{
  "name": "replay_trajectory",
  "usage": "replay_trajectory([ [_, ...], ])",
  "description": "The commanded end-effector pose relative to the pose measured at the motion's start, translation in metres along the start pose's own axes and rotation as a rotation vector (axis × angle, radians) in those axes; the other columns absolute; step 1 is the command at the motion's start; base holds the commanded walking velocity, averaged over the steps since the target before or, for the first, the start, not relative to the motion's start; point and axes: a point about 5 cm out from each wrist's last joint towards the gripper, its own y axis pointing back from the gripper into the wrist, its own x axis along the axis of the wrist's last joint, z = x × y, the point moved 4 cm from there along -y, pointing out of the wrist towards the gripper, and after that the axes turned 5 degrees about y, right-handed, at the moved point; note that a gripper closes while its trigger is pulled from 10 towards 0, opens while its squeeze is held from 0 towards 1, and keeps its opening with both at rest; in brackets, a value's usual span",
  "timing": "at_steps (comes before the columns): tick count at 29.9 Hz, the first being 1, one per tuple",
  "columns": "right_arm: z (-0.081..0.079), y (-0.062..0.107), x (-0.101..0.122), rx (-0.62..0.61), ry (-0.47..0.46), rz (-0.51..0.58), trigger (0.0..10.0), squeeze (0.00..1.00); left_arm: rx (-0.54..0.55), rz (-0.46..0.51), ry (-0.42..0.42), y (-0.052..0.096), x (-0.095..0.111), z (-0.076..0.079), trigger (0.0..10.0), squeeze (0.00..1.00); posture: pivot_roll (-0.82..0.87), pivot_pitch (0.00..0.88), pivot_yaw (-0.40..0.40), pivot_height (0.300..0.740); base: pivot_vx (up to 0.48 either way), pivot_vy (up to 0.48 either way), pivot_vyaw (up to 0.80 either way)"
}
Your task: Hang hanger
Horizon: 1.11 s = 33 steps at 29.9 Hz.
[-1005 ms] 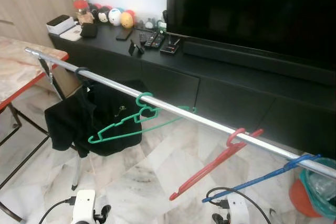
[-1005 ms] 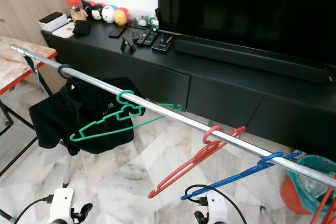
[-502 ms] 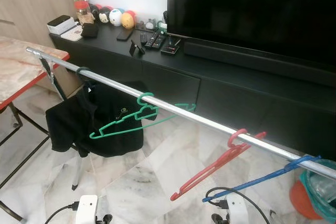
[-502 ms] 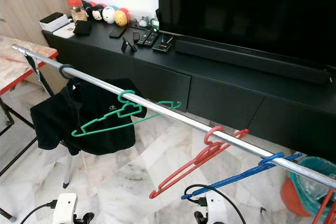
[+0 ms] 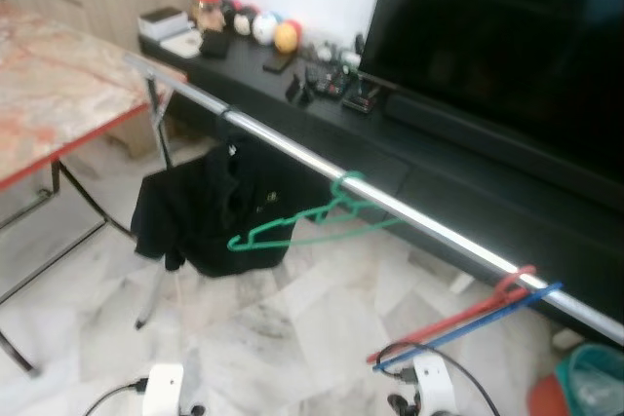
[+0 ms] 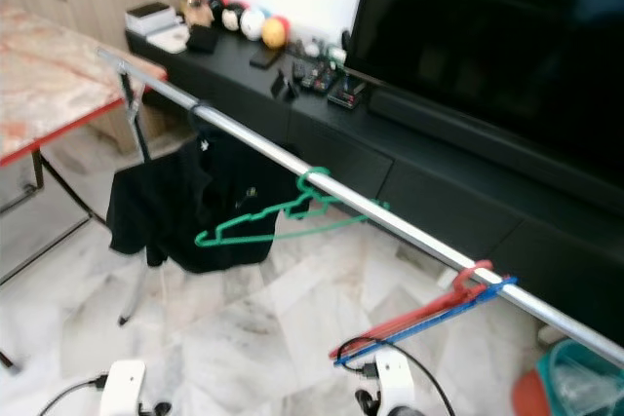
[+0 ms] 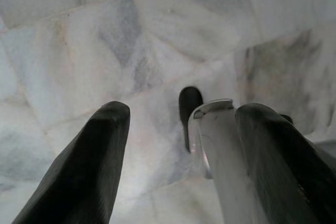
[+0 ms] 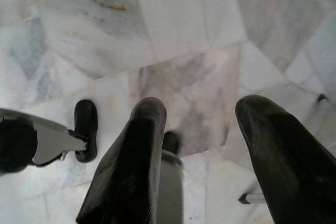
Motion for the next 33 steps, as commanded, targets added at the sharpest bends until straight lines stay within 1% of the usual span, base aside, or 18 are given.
replay_trajectory([
  [1, 0.011, 0.002, -0.004, -0.027, 0.003, -0.020, 10.0, 0.00, -0.009, -0.011, -0.009, -0.002, 0.002, 0.012, 10.0, 0.00, 0.29, 0.000, -0.260, 0.740, 0.000, 0.000, 0.00],
  [3, 0.011, 0.002, -0.001, -0.034, -0.011, -0.013, 10.0, 0.00, 0.007, -0.021, -0.016, -0.001, -0.001, 0.007, 10.0, 0.00, 0.30, 0.000, -0.272, 0.740, 0.000, 0.000, 0.00],
  [4, 0.011, 0.001, 0.002, -0.043, -0.029, -0.004, 10.0, 0.00, 0.022, -0.020, 0.011, -0.001, -0.001, 0.002, 10.0, 0.00, 0.31, 0.000, -0.275, 0.740, 0.000, 0.000, 0.00],
  [6, 0.010, 0.000, 0.005, -0.046, -0.034, 0.003, 10.0, 0.00, 0.027, -0.016, 0.019, -0.001, 0.002, 0.000, 10.0, 0.00, 0.32, 0.000, -0.282, 0.740, 0.000, 0.000, 0.00],
  [9, 0.009, 0.000, 0.008, -0.048, -0.035, 0.010, 10.0, 0.00, 0.028, -0.012, 0.014, -0.002, 0.004, -0.001, 10.0, 0.00, 0.33, 0.000, -0.289, 0.740, 0.000, 0.000, 0.00],
  [13, 0.008, -0.001, 0.013, -0.053, -0.039, 0.019, 10.0, 0.00, 0.027, -0.007, -0.011, -0.003, 0.010, -0.001, 10.0, 0.00, 0.36, 0.000, -0.320, 0.740, 0.000, 0.000, 0.00],
  [16, 0.008, -0.001, 0.014, -0.057, -0.042, 0.023, 10.0, 0.00, 0.025, -0.001, -0.024, -0.003, 0.014, -0.001, 10.0, 0.00, 0.37, 0.000, -0.321, 0.740, 0.000, 0.000, 0.00],
  [21, 0.008, -0.002, 0.016, -0.059, -0.041, 0.027, 10.0, 0.00, 0.026, 0.016, -0.018, -0.004, 0.021, -0.002, 10.0, 0.00, 0.38, 0.000, -0.321, 0.740, 0.000, 0.000, 0.00],
  [24, 0.007, -0.002, 0.017, -0.058, -0.044, 0.028, 10.0, 0.00, 0.020, 0.019, -0.024, -0.004, 0.022, -0.001, 10.0, 0.00, 0.36, 0.000, -0.301, 0.740, 0.000, 0.000, 0.00],
  [25, 0.007, -0.002, 0.018, -0.059, -0.058, 0.033, 10.0, 0.00, 0.016, 0.019, -0.032, -0.004, 0.024, -0.001, 10.0, 0.00, 0.31, 0.000, -0.276, 0.740, 0.000, 0.000, 0.00],
  [27, 0.007, -0.002, 0.018, -0.058, -0.057, 0.034, 10.0, 0.00, 0.017, 0.022, -0.032, -0.004, 0.025, -0.001, 10.0, 0.00, 0.30, 0.000, -0.273, 0.740, 0.000, 0.000, 0.00],
  [30, 0.007, -0.002, 0.018, -0.066, -0.065, 0.037, 10.0, 0.00, 0.023, 0.040, 0.019, -0.004, 0.027, -0.003, 10.0, 0.00, 0.23, 0.000, -0.230, 0.740, 0.000, 0.000, 0.00],
  [32, 0.007, -0.002, 0.017, -0.074, -0.088, 0.046, 10.0, 0.00, 0.026, 0.040, 0.027, -0.004, 0.027, -0.006, 10.0, 0.00, 0.17, 0.000, -0.179, 0.740, 0.000, 0.000, 0.00],
  [33, 0.006, -0.002, 0.017, -0.075, -0.093, 0.048, 10.0, 0.00, 0.028, 0.039, 0.030, -0.004, 0.026, -0.007, 10.0, 0.00, 0.16, 0.000, -0.170, 0.740, 0.000, 0.000, 0.00],
])
